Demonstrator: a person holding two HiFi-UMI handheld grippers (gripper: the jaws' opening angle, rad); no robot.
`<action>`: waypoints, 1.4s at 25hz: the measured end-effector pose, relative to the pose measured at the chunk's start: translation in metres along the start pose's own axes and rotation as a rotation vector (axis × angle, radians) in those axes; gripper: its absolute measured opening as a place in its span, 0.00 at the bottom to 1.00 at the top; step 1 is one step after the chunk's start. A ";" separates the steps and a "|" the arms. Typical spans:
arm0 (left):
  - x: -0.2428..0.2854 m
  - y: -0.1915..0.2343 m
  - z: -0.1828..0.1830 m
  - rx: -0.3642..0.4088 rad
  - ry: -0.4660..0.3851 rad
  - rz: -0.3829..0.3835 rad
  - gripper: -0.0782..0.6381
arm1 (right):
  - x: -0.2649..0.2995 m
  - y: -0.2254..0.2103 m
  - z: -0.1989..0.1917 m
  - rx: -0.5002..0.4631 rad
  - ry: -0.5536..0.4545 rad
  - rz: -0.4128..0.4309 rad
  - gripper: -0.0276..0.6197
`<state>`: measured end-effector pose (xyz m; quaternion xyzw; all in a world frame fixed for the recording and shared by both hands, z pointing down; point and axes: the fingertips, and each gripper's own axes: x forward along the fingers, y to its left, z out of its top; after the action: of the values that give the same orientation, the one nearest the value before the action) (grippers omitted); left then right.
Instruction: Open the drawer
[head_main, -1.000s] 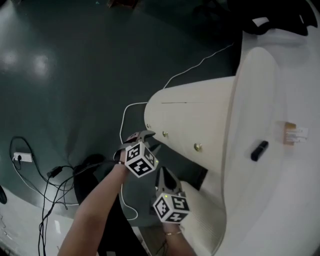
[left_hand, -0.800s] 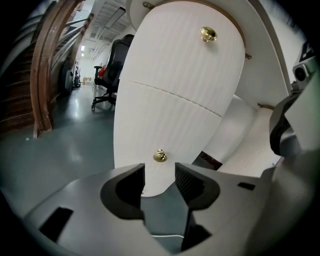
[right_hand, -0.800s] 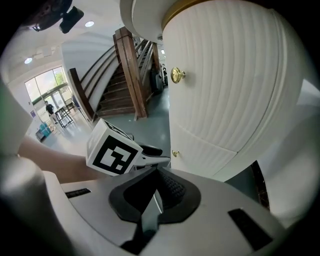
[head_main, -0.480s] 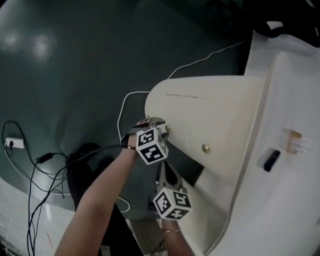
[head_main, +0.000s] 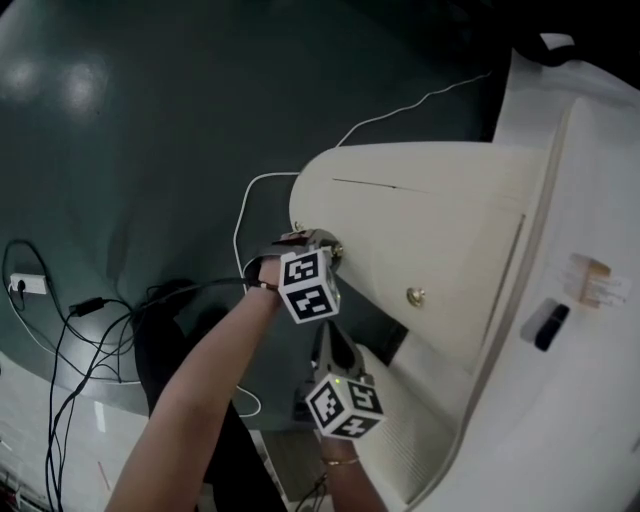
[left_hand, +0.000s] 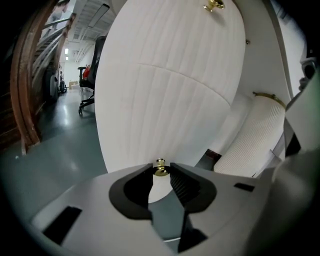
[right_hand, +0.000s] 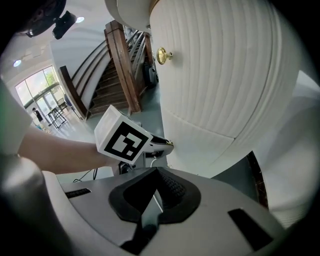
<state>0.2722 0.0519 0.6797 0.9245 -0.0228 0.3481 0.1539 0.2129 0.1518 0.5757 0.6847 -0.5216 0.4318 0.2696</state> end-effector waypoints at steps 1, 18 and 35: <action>-0.001 0.000 0.000 0.004 0.001 -0.001 0.26 | -0.001 -0.001 -0.001 0.004 0.003 -0.005 0.05; -0.042 -0.003 -0.045 -0.062 0.061 0.028 0.25 | -0.030 -0.001 -0.004 0.055 -0.025 -0.024 0.05; -0.102 -0.006 -0.112 -0.164 0.171 0.111 0.25 | -0.064 0.018 -0.019 0.055 -0.026 -0.010 0.05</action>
<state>0.1246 0.0850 0.6917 0.8729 -0.0892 0.4308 0.2109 0.1842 0.1928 0.5275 0.6999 -0.5095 0.4358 0.2460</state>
